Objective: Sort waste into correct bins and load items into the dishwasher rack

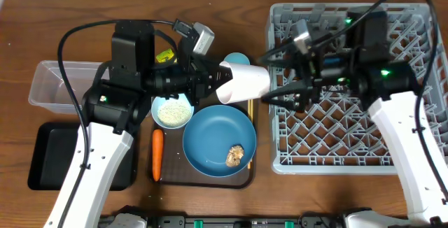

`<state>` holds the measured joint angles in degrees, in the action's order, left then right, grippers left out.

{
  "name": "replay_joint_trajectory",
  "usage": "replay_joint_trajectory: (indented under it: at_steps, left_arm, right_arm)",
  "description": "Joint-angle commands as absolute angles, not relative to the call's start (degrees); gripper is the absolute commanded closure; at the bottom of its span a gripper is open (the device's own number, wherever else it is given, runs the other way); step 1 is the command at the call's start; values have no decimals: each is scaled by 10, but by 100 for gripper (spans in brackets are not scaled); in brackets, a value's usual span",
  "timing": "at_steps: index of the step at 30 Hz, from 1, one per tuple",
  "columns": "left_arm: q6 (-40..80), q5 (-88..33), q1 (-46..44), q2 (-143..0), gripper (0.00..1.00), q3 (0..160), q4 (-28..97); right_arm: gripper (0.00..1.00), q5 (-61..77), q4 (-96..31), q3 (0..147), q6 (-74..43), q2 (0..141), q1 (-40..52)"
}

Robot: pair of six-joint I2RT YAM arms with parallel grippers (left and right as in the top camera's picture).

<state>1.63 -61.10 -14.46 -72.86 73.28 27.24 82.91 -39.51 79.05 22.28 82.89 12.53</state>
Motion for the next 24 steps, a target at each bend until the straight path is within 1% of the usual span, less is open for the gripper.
replay_joint_trajectory:
  at_steps: [1, 3, 6, 8, 10, 16, 17, 18, 19, 20, 21, 24]
  left_arm:
    - [13, -641, -144, -714, 94, 741, 267]
    - [13, -643, -145, -713, 94, 741, 267]
    - [13, -667, -144, -713, 94, 741, 259]
    - [14, -671, -144, -712, 94, 741, 255]
    - [13, -671, -144, -711, 94, 741, 251]
    - [13, -667, -144, -709, 92, 741, 236]
    - [13, -663, -144, -709, 87, 741, 236]
    - [13, -661, -144, -709, 72, 741, 234]
    - [13, -655, -144, -709, 53, 741, 234]
    - [13, -645, -144, -709, 44, 741, 234]
    - [13, -634, -144, -709, 39, 741, 235]
    - [13, -576, -144, -709, 29, 741, 240]
  right_arm:
    - [12, 855, -389, 800, 245, 830, 149]
    - [16, 855, -381, 800, 245, 830, 157]
    - [31, 855, -370, 800, 245, 830, 162]
    - [37, 855, -368, 800, 244, 830, 161]
    - [45, 848, -369, 800, 238, 830, 161]
    - [55, 778, -369, 800, 189, 830, 161]
    - [57, 775, -369, 800, 189, 830, 161]
    - [61, 772, -369, 800, 189, 830, 161]
    - [62, 766, -369, 800, 186, 830, 161]
    - [62, 755, -369, 800, 178, 830, 161]
    - [63, 738, -369, 800, 168, 829, 159]
    - [66, 673, -370, 800, 134, 821, 149]
